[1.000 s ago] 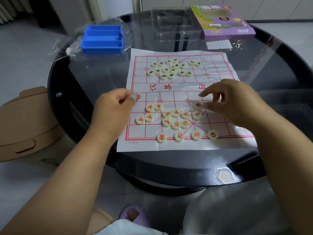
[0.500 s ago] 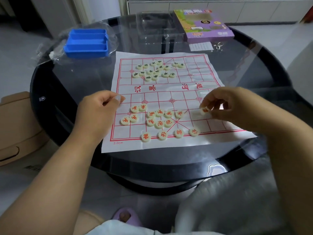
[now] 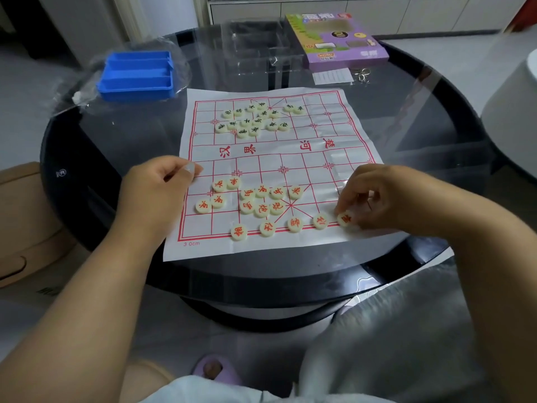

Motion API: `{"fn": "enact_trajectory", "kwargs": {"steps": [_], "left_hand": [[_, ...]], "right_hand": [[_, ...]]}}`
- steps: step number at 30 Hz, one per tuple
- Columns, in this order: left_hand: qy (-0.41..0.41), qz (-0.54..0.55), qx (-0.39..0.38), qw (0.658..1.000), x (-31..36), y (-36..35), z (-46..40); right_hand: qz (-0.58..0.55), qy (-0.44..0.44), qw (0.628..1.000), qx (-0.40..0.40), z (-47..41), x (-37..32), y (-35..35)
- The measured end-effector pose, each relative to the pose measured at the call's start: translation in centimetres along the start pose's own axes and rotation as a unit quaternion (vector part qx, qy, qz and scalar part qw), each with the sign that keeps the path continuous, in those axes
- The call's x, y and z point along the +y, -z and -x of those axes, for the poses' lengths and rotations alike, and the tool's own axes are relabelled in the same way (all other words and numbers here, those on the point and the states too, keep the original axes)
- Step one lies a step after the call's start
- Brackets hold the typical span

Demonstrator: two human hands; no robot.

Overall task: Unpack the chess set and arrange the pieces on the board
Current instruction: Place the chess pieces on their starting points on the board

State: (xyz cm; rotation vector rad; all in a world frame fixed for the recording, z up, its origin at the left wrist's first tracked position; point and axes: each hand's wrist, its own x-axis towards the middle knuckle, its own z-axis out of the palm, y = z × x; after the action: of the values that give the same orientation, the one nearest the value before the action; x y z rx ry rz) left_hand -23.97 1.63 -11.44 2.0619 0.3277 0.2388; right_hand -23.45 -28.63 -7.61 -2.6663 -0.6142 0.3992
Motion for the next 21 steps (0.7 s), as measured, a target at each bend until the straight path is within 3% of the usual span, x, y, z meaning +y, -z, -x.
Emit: {"fn": "enact_trajectory", "kwargs": {"steps": [6,15,21], "left_hand": [[0.005,0.005,0.0,1.0,-0.1,0.0,-0.1],[0.006,0.012,-0.002,1.0,-0.1,0.1,-0.1],[0.005,0.011,-0.006,1.0,-0.2,0.1,-0.1]], "right_hand": [[-0.015,0.0,1.0,0.009,0.3,-0.3,0.4],[-0.033,-0.023,0.993,0.114,-1.2,-1.4,-0.2],[-0.027,-0.048,0.993,0.103,-2.6,-2.8,-0.8]]}}
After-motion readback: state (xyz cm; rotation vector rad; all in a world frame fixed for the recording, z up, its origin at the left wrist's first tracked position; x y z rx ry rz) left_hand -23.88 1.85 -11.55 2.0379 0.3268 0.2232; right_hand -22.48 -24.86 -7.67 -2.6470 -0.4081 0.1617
